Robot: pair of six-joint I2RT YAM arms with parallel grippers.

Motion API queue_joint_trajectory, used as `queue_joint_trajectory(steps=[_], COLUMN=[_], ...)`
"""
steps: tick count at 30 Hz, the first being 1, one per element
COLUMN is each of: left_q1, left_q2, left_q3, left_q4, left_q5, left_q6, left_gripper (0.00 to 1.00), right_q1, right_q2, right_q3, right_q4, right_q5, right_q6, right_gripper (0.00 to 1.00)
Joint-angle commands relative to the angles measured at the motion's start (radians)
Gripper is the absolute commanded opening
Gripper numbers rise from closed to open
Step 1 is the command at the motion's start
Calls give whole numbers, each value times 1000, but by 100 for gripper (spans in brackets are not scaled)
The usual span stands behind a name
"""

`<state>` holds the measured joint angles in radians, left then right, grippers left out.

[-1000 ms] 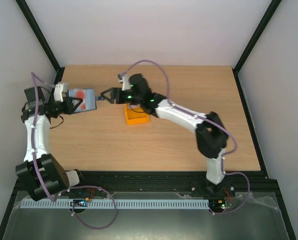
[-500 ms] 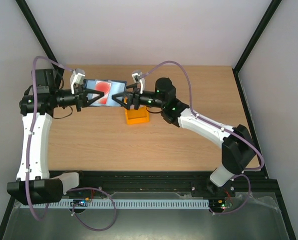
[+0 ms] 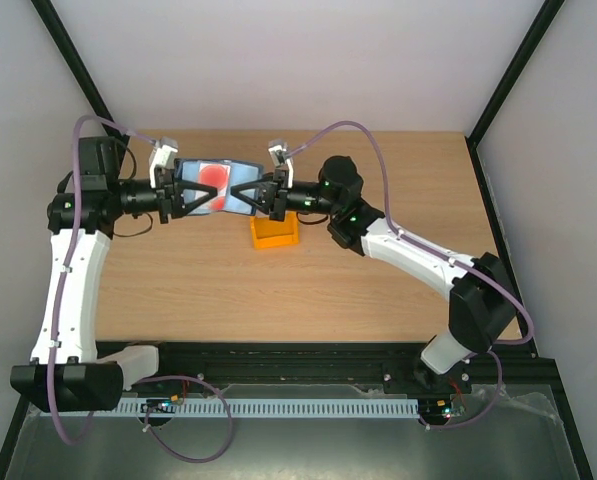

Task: Take the credit cards out of the card holder
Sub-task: Remove the credit card from the card holder.

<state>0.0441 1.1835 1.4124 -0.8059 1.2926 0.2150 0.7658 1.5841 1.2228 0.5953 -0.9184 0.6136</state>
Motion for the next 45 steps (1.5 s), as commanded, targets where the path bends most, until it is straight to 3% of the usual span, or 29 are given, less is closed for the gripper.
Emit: queue_joint_trajectory(steps=[1,8,14,21,23,27,29,30,31,33,35,40,45], left_q1=[0,37,42,42,42,43,43,43,43,43,43,29,16], left_q2=[-28,-30,-32,-29,-27,-25,-23,-23,-24,-29,-34,-51,-44], left_q3=[-60,-46,-37,-38,-37,-32,-29,-29,-30,-36,-40,-67,-96], left_q4=[11,-64,-177,-225,-236,-238,-237,-237,-234,-211,-166,-59,1], left_q5=[5,40,54,22,21,-10,-16,-16,-15,-26,-70,-254,-317], left_q6=[-30,51,186,243,256,255,252,252,247,216,163,19,-53], left_gripper=[29,37,40,41,35,7,2,2,2,2,2,2,2], right_q1=[-2,-6,-14,-19,-19,-26,-27,-28,-30,-37,-51,-79,-79], right_q2=[-70,-87,-89,-84,-85,-88,-86,-87,-89,-102,-123,-207,-245], right_q3=[31,130,161,186,188,188,190,193,193,194,194,153,192], right_q4=[-80,-408,-478,-520,-531,-541,-547,-554,-561,-586,-604,-572,-660], right_q5=[-6,-54,-62,-66,-65,-65,-62,-52,-33,42,123,297,304], right_q6=[-81,-286,-333,-349,-356,-364,-364,-364,-362,-363,-360,-334,-375], right_gripper=[2,2,2,2,2,2,2,3,11,36,42,47,48])
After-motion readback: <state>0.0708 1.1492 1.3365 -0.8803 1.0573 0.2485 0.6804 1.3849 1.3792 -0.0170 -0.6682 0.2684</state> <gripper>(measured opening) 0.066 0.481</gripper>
